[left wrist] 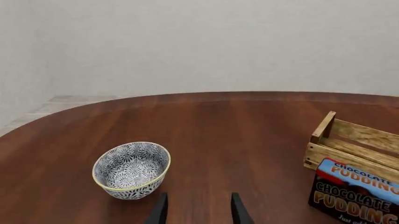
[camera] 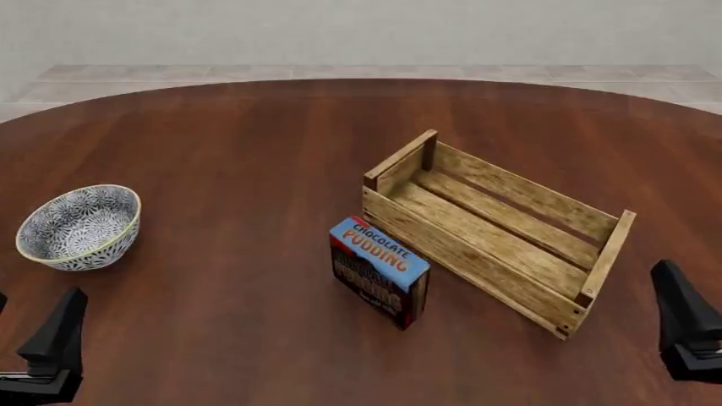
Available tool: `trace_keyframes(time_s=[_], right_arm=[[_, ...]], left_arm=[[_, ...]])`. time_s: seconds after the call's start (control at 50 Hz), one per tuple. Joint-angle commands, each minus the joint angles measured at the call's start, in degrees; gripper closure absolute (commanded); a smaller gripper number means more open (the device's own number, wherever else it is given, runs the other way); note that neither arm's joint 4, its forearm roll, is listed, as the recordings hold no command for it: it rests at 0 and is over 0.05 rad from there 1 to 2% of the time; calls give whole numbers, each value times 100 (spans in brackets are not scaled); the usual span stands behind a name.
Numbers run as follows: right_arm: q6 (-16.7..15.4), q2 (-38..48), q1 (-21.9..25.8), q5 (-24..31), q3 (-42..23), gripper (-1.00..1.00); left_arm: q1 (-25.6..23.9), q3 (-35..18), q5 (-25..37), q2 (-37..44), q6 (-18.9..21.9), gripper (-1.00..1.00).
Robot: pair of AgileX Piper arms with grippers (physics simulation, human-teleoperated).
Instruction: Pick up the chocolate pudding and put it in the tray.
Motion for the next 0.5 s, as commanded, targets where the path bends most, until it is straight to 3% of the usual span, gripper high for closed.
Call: trace_keyframes(time_s=[0.02,0.04,0.06,0.1,0.16,0.22,0.28,0.36,0.38,0.4,0.44,0.48,0.5], right_arm=[[-39,478,231,465,-1035,-100],[-107,505,187,512,-1121,-100],[-389,1011,-197,537,-1218,-100],[-152,973,146,534,-1344,-100],[-162,1279,196,609,-1608,-100],[-432,1615,221,646,-1904,-100],[-59,1842,424,742,-2264,-100],[-71,2429,743,881,-2778,-100],[-165,2646,714,983,-2972,-100],[-507,2911,592,1021,-3166,-100],[-511,3059,878,997,-3262,-100],[-524,3195,835,1043,-3445,-100],[-675,3429,928,1100,-3587,-100]], left_arm=[[0,0,0,2,0,-100],[1,0,0,1,-1,-100],[1,0,0,1,-3,-100],[1,0,0,0,-1,-100],[0,0,0,1,0,-100],[0,0,0,2,0,-100],[1,-1,0,2,1,-100],[0,0,0,0,0,-100],[-1,0,0,2,0,-100],[0,0,0,2,-1,-100],[-1,0,0,1,0,-100],[-1,0,0,1,0,-100],[0,0,0,1,0,-100]])
